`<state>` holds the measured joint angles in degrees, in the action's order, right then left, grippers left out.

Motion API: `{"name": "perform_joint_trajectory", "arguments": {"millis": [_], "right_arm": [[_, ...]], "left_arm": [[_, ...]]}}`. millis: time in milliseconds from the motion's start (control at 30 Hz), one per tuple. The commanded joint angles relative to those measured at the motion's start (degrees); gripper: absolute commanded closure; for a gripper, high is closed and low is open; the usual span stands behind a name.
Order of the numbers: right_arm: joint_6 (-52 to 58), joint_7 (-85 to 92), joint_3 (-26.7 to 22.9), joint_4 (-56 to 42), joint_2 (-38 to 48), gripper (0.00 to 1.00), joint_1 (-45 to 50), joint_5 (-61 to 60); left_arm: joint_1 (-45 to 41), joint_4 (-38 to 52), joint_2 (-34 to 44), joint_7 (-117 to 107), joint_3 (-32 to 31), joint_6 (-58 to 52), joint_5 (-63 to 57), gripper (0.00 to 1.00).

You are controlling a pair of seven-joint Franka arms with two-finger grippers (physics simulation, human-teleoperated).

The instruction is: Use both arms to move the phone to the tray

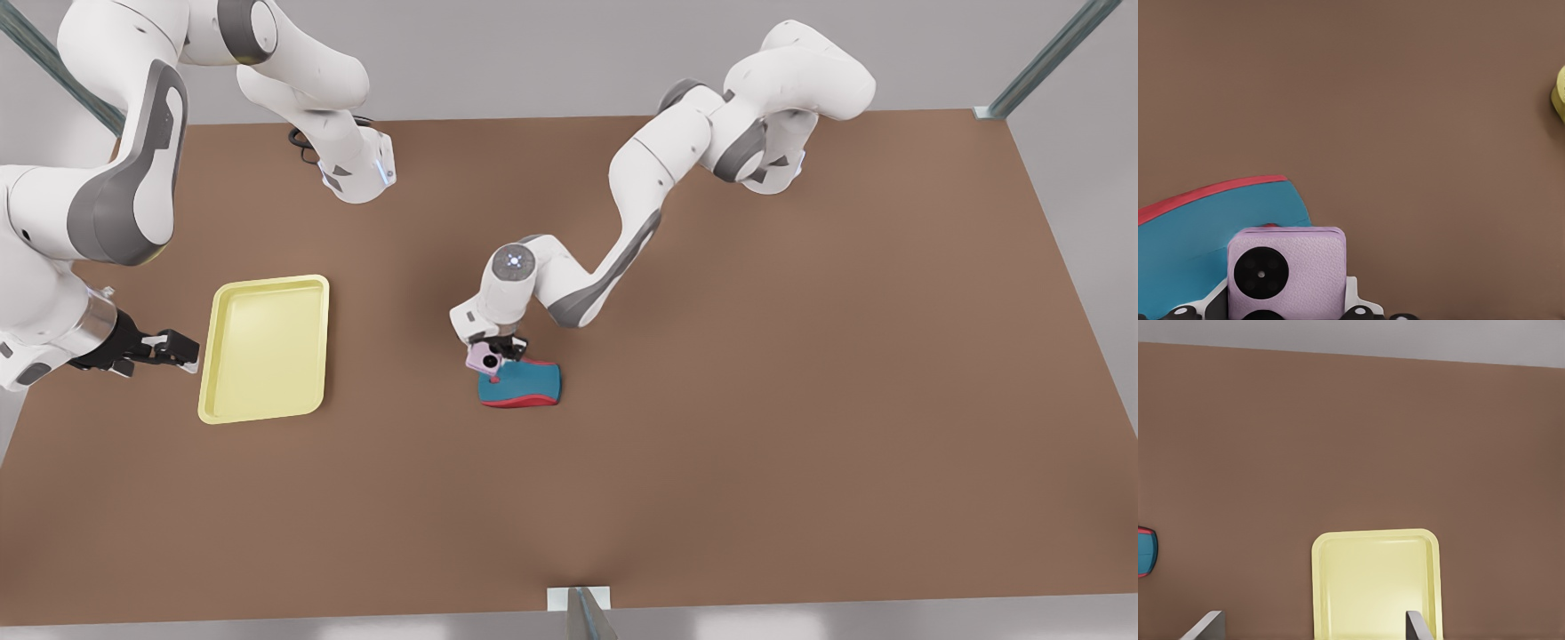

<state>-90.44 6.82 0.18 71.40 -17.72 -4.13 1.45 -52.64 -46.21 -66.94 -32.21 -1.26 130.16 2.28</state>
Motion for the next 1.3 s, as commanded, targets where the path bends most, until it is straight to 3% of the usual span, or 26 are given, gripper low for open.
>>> {"name": "perform_joint_trajectory", "arguments": {"millis": [0, 300, 367, 400, 533, 600, 633, 667, 733, 767, 833, 867, 900, 967, 1000, 1100, 1267], "right_arm": [[0.09, 0.03, 0.00, -0.03, 0.05, 0.00, 0.00, -0.04], [0.97, -0.06, 0.00, 0.23, 0.67, 0.00, 0.00, -0.04], [0.79, 0.03, 0.00, 0.06, 0.49, 0.00, -0.35, -0.13], [0.79, -0.06, 0.00, 0.06, 0.49, 0.00, -0.35, -0.13], [3.51, 0.03, -0.27, -0.12, 2.86, 0.00, -0.96, 0.05], [4.22, 0.12, -0.27, -0.20, 2.34, 0.00, -2.90, -0.39], [4.31, 0.47, -0.27, 0.23, 2.33, 0.00, -3.07, -0.39], [6.85, 0.91, 0.08, 0.32, 1.90, 0.00, -2.20, -0.39], [6.77, 1.09, 0.44, 0.41, 0.67, 0.00, 1.49, -0.13], [6.15, 0.91, 0.44, 2.34, 0.14, 0.00, 3.34, -0.22], [3.60, 0.82, 0.52, 6.65, 0.05, 0.00, 5.80, -1.80], [2.47, 0.38, 0.52, 8.75, 0.14, 0.00, 6.68, -1.89], [1.58, -0.58, 0.61, 10.60, 0.32, 0.00, 7.65, -1.89], [-1.05, -8.93, 1.23, 15.17, 0.58, 0.00, 10.28, -1.89], [-5.53, -10.43, 1.49, 20.44, 1.81, 0.00, 10.90, -1.89], [-12.83, -25.89, 4.66, 28.88, 3.65, 0.00, 13.27, -1.18], [-26.54, -38.73, 4.92, 38.38, 1.46, 0.00, 16.61, -1.18]], "left_arm": [[-0.89, 1.47, -1.88, -12.88, -0.06, 6.60, 0.01, 0.21], [-3.88, 2.88, -4.25, -12.88, -3.75, 10.29, 0.01, 0.21], [-3.88, 2.88, -4.96, -12.70, -3.75, 11.43, 0.01, 0.12], [-3.88, 2.88, -5.13, -12.70, -3.75, 12.31, -0.08, 0.00], [-3.35, 2.88, -5.05, -12.62, -3.40, 11.96, 0.01, 0.00], [0.68, 2.35, 1.09, -12.70, -3.58, -3.99, 0.27, 0.00], [7.72, 1.91, 9.27, -11.74, -3.31, -21.94, 0.01, 0.00], [12.73, 0.86, 14.02, -3.84, -1.65, -32.58, 0.01, 0.00], [24.06, -7.23, 25.09, 13.29, 2.31, -43.93, 0.19, 0.00], [26.88, -7.40, 27.12, 19.63, 5.12, -47.89, 0.10, 0.00], [27.67, -7.41, 29.32, 30.27, 13.65, -51.76, 0.27, 0.00], [28.82, -7.58, 31.42, 31.06, 13.83, -52.38, 0.19, 0.00], [32.59, -12.23, 36.95, 31.68, 11.46, -52.11, 0.19, 0.00], [44.02, -19.00, 44.34, 31.59, -5.06, -51.85, -10.27, 0.00], [47.88, -20.76, 46.81, 31.68, -8.84, -51.67, -10.45, 0.00], [52.63, -31.04, 55.25, 32.65, -12.89, -46.14, -10.10, 0.00], [52.64, -30.26, 52.26, 31.68, -12.63, -46.49, -10.19, 0.00]]}}
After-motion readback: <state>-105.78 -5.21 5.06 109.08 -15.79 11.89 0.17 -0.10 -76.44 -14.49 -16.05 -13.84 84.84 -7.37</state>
